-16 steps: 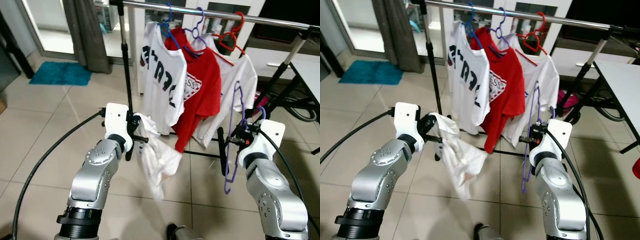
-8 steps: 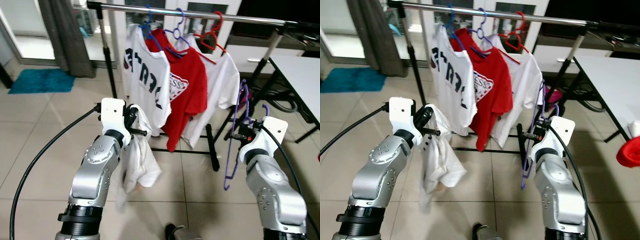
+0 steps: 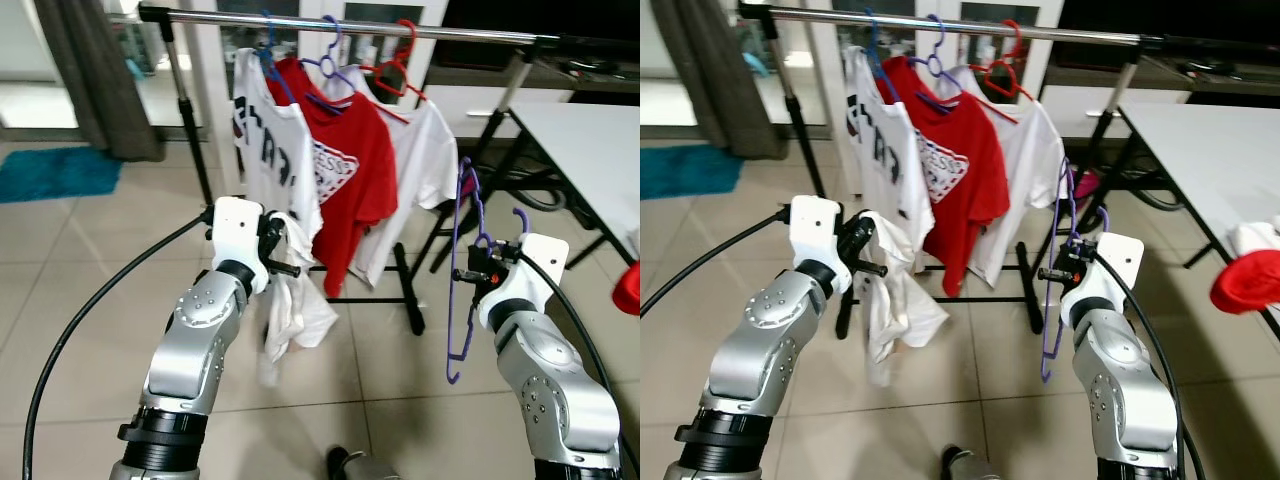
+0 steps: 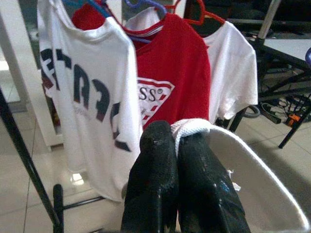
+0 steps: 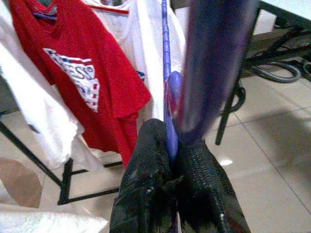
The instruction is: Hang hanger
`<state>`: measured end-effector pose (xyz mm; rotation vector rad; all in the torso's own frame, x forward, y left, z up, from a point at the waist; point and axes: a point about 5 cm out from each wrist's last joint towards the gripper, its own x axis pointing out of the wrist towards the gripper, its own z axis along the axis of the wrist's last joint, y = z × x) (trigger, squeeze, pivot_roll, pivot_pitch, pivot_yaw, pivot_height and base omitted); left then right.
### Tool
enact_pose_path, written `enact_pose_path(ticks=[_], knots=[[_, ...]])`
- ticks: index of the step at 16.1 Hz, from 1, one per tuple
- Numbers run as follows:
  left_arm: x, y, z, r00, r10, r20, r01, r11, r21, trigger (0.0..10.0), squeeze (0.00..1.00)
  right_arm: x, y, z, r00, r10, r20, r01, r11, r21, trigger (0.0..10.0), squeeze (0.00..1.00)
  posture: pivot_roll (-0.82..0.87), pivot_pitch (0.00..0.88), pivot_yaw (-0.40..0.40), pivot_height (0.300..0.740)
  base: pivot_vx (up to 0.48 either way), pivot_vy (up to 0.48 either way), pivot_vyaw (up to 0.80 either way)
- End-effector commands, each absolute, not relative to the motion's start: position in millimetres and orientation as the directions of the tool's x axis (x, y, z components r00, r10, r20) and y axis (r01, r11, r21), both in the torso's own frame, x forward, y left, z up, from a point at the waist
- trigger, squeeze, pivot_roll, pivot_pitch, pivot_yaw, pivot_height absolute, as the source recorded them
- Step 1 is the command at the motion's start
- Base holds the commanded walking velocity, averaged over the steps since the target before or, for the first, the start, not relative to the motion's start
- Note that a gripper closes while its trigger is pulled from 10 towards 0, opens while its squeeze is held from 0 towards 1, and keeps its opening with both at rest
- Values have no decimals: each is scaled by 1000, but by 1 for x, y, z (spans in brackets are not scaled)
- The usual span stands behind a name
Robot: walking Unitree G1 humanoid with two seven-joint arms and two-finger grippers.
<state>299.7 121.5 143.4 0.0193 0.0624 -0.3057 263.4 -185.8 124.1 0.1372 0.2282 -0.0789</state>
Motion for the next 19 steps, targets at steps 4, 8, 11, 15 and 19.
enact_pose_path(ticks=[4, 8, 11, 15, 19], knots=[[300, 120, 144, 954, -295, -48, 297, 954, 36, 10000, 0, 260, -191, 123, 968, -82, -236, 114, 986, 123, 10000, 0, -38, 35, -32, 740, 0, 0, -800], [299, 117, 144, 943, -329, -46, 331, 943, 32, 10000, 0, 263, -189, 124, 967, -93, -236, 121, 987, 104, 10000, 0, -35, 34, -33, 740, 0, 0, -731], [298, 116, 142, 942, -330, -56, 333, 941, 53, 10000, 0, 263, -188, 124, 969, -96, -228, 119, 989, 88, 10000, 0, -38, 30, -37, 740, 0, 0, -717], [300, 117, 145, 949, -313, -37, 314, 949, 32, 10000, 0, 265, -186, 127, 971, -47, -235, 85, 984, 157, 10000, 0, -42, 27, -40, 740, 0, 0, -747], [301, 116, 145, 948, -315, -36, 316, 948, 34, 10000, 0, 262, -188, 126, 963, -57, -262, 94, 987, 132, 10000, 0, -45, 25, -40, 740, 0, 0, -773]])
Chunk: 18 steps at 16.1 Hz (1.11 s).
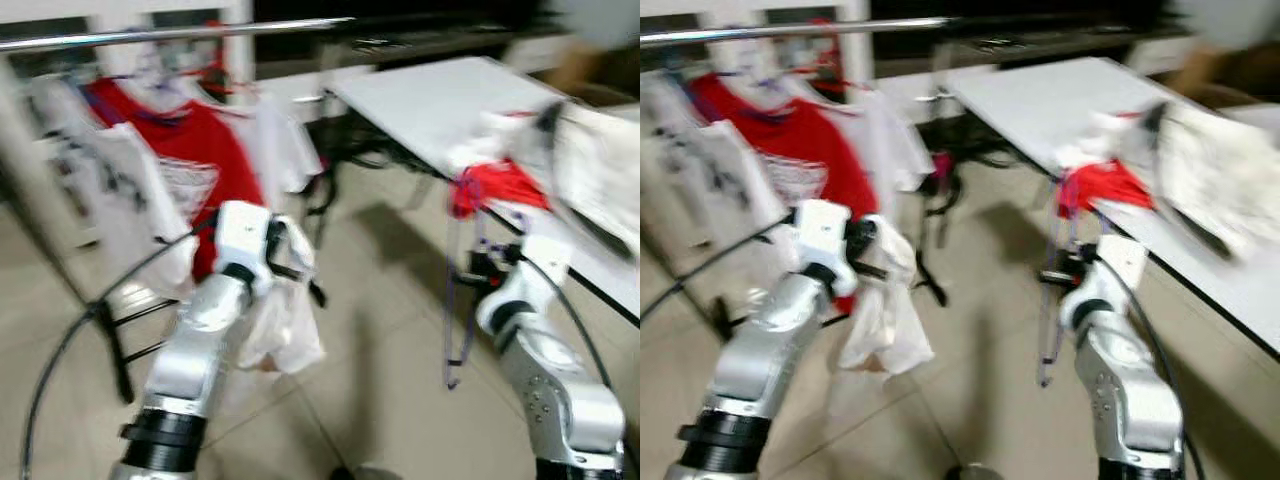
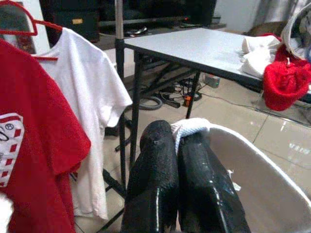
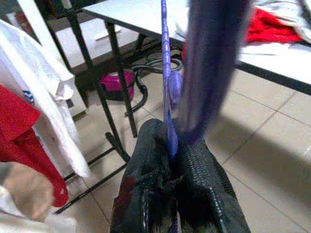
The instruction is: Hang hanger
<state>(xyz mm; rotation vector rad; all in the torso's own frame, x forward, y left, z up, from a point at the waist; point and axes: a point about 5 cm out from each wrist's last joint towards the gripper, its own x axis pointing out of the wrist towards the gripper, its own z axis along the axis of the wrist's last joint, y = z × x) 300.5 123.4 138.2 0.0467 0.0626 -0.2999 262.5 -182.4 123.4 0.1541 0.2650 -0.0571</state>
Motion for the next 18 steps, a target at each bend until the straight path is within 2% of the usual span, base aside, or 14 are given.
enact_pose_path(ticks=[1, 6, 18], knots=[[300, 115, 145, 948, -316, -36, 317, 948, 33, 10000, 0, 262, -188, 127, 964, -54, -260, 91, 987, 134, 10000, 0, -45, 25, -40, 740, 0, 0, -769], [299, 115, 146, 942, -335, -25, 335, 942, 20, 10000, 0, 265, -188, 130, 972, -61, -226, 93, 986, 138, 10000, 0, -38, 17, -46, 740, 0, 0, -765], [305, 121, 145, 951, -306, -42, 308, 950, 44, 10000, 0, 264, -186, 126, 970, -62, -234, 99, 984, 151, 10000, 0, -38, 0, -36, 740, 0, 467, -758]])
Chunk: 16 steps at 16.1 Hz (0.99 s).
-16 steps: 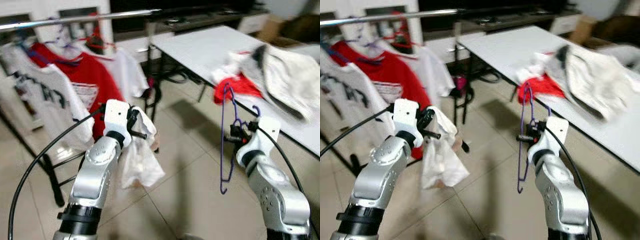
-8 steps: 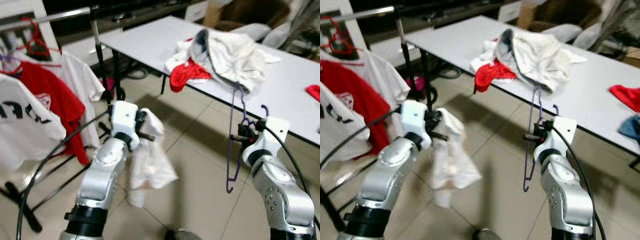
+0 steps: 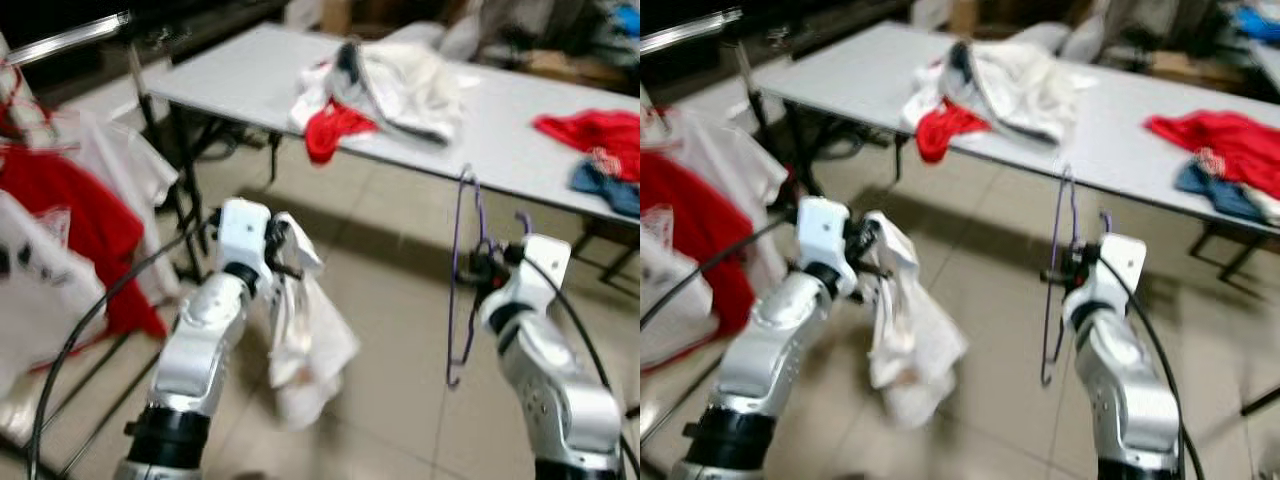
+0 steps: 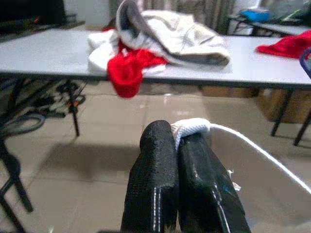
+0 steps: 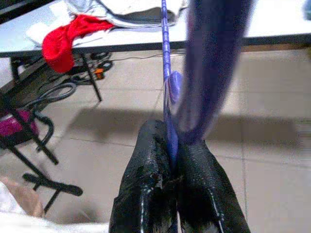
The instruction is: Hang hanger
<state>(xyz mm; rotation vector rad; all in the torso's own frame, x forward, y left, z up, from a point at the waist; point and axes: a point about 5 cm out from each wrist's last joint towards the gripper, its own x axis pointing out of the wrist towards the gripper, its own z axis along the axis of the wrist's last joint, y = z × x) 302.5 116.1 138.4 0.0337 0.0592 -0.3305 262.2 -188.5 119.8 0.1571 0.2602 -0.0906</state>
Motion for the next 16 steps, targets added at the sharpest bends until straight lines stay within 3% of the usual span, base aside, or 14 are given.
enact_pose_path(ticks=[1, 6, 11, 14, 16], knots=[[307, 124, 145, 957, -286, -50, 287, 957, 32, 10000, 0, 264, -186, 126, 970, -64, -236, 102, 983, 152, 10000, 0, -39, 0, -35, 740, 0, 382, -756], [308, 128, 146, 961, -276, -38, 277, 960, 32, 10000, 0, 266, -188, 126, 973, -72, -220, 95, 990, 99, 10000, 0, -39, 4, -36, 740, 0, 0, -345], [311, 129, 151, 960, -281, -20, 281, 959, 31, 10000, 0, 270, -185, 128, 977, -1, -213, 18, 997, 78, 10000, 0, -34, 4, -39, 740, 354, 0, 0], [315, 131, 155, 960, -279, -13, 280, 959, 35, 10000, 0, 272, -187, 130, 978, 24, -209, -13, 998, 56, 10000, 0, -35, 7, -38, 740, 369, 0, -685], [317, 131, 157, 960, -281, -9, 281, 959, 40, 10000, 0, 273, -191, 132, 980, 21, -200, -12, 999, 43, 10000, 0, -36, 7, -38, 740, 366, 0, 0]])
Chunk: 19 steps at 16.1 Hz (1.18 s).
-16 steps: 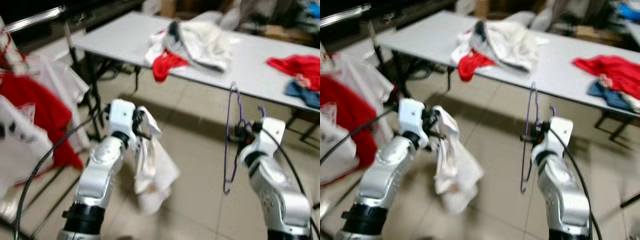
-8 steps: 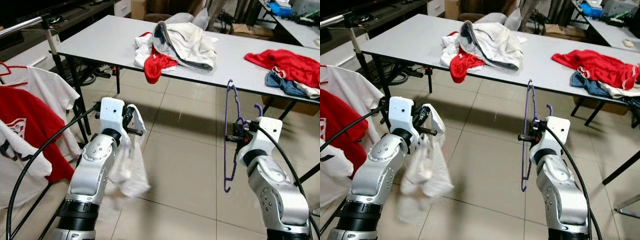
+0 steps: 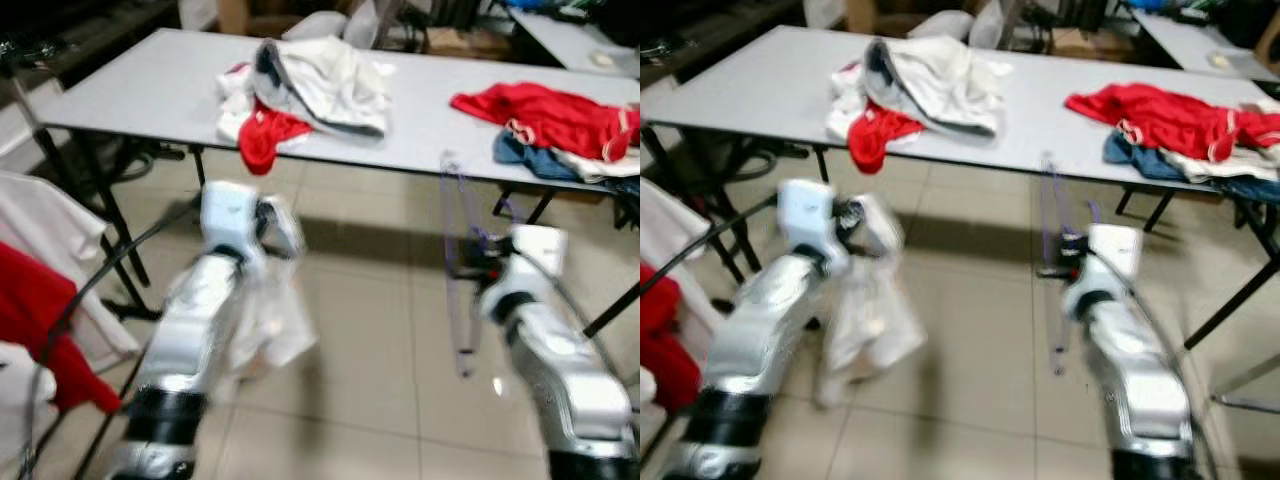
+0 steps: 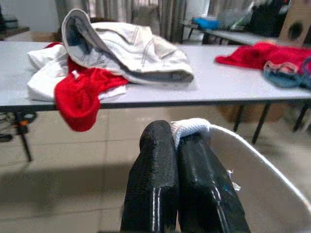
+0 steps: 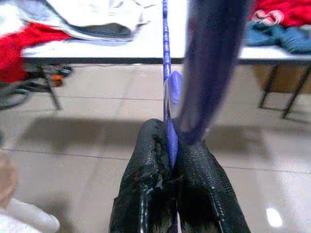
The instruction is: Hang hanger
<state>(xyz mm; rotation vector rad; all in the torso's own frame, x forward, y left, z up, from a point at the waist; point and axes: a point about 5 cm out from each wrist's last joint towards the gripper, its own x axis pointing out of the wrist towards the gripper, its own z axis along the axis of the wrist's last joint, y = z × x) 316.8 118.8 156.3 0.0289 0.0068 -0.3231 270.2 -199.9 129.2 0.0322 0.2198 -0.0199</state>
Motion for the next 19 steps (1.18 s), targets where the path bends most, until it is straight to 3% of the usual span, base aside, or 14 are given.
enact_pose_path(ticks=[1, 4, 10, 13, 16, 19], knots=[[318, 132, 158, 960, -281, -8, 282, 959, 41, 10000, 0, 273, -192, 133, 981, 18, -192, -11, 999, 39, 10000, 0, -38, 8, -36, 740, 364, 0, 0], [320, 134, 159, 959, -284, -5, 284, 958, 45, 10000, 0, 272, -192, 136, 982, 44, -182, -42, 999, 18, 10000, 0, -41, 8, -34, 740, 370, 0, 0], [336, 135, 175, 951, -309, 33, 305, 948, 91, 10000, 0, 278, -199, 158, 956, 263, -129, -273, 960, -63, 10000, 0, -40, 0, -59, 740, 366, 0, 0], [344, 131, 190, 941, -333, 63, 325, 938, 119, 10000, 0, 265, -200, 175, 838, 515, -179, -542, 825, -160, 10000, 0, -39, 0, -70, 740, 365, 0, 0], [350, 129, 196, 934, -352, 63, 340, 928, 152, 10000, 0, 255, -208, 180, 753, 604, -260, -656, 723, -219, 10000, 0, -40, 0, -66, 740, 364, 0, 0], [354, 125, 201, 927, -369, 66, 355, 920, 165, 10000, 0, 247, -209, 179, 708, 635, -309, -702, 683, -203, 10000, 0, -41, 0, -54, 740, 363, 0, 0]])
